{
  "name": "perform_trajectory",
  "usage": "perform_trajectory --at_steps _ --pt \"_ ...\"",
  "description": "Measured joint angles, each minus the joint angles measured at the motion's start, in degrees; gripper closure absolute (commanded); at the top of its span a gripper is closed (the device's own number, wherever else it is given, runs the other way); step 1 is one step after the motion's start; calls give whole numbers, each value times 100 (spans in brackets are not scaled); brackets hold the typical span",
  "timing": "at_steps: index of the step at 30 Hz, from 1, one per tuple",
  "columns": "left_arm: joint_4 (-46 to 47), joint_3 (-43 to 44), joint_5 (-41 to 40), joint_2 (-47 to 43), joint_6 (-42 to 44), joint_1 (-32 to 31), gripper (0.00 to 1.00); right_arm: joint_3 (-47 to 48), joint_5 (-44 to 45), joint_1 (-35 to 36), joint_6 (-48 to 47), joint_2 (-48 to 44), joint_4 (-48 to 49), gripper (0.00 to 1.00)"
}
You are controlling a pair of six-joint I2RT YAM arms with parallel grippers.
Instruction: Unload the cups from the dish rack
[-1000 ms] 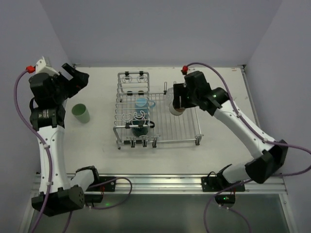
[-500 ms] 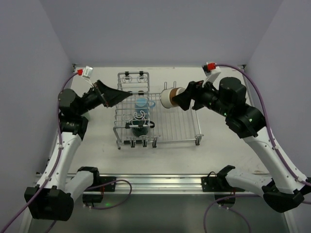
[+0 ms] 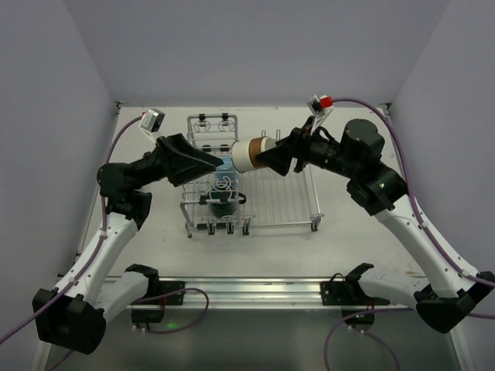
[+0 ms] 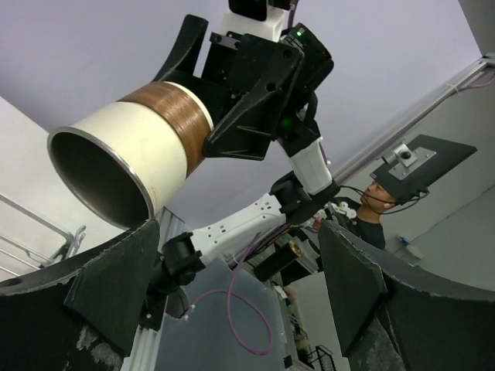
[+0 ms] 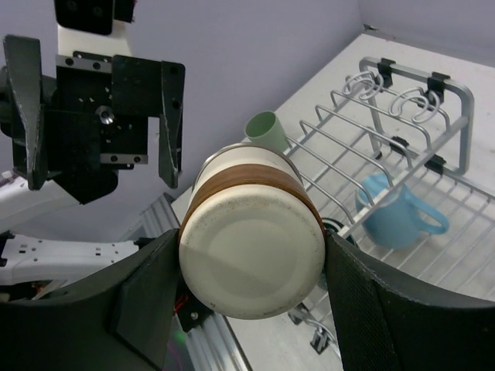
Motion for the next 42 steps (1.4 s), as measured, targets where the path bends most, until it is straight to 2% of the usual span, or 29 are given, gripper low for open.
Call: perform_trajectory --at_steps 16,20,21,23,26,27,29,30,31,33,34,37,39,40,42 --pt "50 -66 -326 306 -92 -680 14 -63 -713 0 313 133 680 100" --pt "0 48 -457 426 -20 -892 21 -63 -866 0 369 155 798 100" --pt "-2 87 -492 457 -11 -953 28 -63 -894 0 378 173 837 100" --pt "-4 168 -562 514 13 -1047 33 -63 -968 0 409 216 879 100" --pt "13 286 -662 584 26 -1167 52 -72 -1023 0 446 306 927 100" --pt "13 313 -678 603 31 -1180 71 -74 -1104 0 483 328 957 100" --pt "0 313 -719 651 13 -1176 88 -74 -1174 13 518 334 1058 100" --pt "-2 315 -732 688 11 -1182 100 -74 -1207 13 538 330 1102 100" --pt "59 315 -719 704 -24 -1196 100 -74 -1246 11 551 330 1086 100" --pt "105 319 -730 697 -26 -1196 100 -72 -1307 9 564 352 1110 92" --pt "107 315 -728 697 -24 -1196 100 -72 -1307 9 566 358 1113 78" --pt "66 310 -734 678 26 -1191 100 2 -1307 9 553 402 1012 49" --pt "-66 310 -739 621 101 -1132 100 170 -1233 20 494 485 787 40" --pt "-151 310 -734 577 160 -1080 100 280 -1165 37 442 542 645 25" --pt "-437 313 -726 461 334 -881 100 535 -846 96 308 695 291 21"
